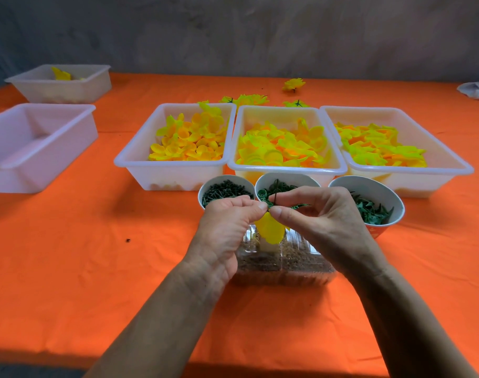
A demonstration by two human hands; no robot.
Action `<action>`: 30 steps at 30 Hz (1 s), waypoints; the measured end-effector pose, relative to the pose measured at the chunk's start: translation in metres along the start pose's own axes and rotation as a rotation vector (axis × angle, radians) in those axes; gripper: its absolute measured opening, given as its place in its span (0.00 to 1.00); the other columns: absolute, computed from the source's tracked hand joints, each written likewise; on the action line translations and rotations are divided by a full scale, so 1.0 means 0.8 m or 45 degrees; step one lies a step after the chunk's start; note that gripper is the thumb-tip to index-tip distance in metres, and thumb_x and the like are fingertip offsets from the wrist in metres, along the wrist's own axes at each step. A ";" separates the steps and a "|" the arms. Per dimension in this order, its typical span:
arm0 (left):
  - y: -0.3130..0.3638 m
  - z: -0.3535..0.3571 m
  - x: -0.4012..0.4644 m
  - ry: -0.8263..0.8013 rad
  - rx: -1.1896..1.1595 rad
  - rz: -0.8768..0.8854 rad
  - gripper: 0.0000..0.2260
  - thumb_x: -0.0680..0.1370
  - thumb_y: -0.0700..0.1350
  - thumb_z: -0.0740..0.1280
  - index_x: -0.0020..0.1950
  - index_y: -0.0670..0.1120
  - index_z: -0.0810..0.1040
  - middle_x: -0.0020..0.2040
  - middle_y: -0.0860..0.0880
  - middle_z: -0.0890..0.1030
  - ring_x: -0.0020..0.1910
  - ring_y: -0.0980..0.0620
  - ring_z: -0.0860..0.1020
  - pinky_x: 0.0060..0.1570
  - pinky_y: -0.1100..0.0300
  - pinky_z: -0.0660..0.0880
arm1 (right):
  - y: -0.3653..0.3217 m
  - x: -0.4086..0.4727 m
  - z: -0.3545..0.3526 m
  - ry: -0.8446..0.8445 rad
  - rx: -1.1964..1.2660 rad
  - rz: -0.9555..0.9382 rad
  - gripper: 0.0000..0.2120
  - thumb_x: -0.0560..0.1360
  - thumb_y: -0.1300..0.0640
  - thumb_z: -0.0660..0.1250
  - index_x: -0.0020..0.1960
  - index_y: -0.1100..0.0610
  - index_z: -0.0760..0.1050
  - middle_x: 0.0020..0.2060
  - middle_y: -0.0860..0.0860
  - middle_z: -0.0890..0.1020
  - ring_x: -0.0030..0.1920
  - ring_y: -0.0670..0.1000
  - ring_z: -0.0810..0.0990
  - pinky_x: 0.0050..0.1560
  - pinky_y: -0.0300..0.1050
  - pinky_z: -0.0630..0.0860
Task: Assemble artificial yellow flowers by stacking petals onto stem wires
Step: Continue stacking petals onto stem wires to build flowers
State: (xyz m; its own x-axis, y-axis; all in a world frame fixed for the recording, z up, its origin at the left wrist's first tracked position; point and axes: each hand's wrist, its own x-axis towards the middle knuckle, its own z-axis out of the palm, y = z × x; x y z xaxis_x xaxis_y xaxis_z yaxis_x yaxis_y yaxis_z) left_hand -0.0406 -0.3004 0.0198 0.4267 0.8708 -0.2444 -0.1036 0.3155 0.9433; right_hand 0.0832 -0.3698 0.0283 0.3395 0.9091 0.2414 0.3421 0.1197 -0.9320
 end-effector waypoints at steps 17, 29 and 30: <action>0.002 0.005 0.005 0.015 0.298 0.164 0.04 0.73 0.34 0.65 0.45 0.42 0.74 0.33 0.57 0.70 0.49 0.52 0.74 0.55 0.54 0.69 | 0.003 0.002 -0.001 -0.025 0.020 0.030 0.11 0.67 0.64 0.75 0.36 0.48 0.81 0.30 0.42 0.83 0.28 0.38 0.76 0.30 0.28 0.69; -0.001 0.006 0.010 0.055 0.398 0.189 0.07 0.72 0.35 0.67 0.39 0.29 0.78 0.26 0.67 0.76 0.58 0.56 0.73 0.58 0.59 0.68 | 0.007 0.005 -0.002 -0.031 0.044 0.026 0.05 0.67 0.61 0.75 0.37 0.53 0.82 0.30 0.44 0.83 0.29 0.38 0.77 0.33 0.30 0.71; -0.002 0.007 0.008 0.062 0.418 0.189 0.08 0.72 0.35 0.67 0.38 0.29 0.78 0.28 0.67 0.76 0.59 0.57 0.73 0.54 0.61 0.68 | 0.008 0.005 -0.002 -0.041 0.042 0.036 0.05 0.66 0.61 0.76 0.37 0.53 0.82 0.31 0.45 0.83 0.30 0.39 0.78 0.34 0.31 0.72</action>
State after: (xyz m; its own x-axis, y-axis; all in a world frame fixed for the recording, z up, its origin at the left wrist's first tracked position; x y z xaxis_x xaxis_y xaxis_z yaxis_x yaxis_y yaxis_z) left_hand -0.0330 -0.2976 0.0183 0.3845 0.9174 -0.1024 0.1363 0.0533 0.9892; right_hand 0.0881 -0.3659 0.0242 0.3205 0.9245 0.2063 0.3037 0.1060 -0.9468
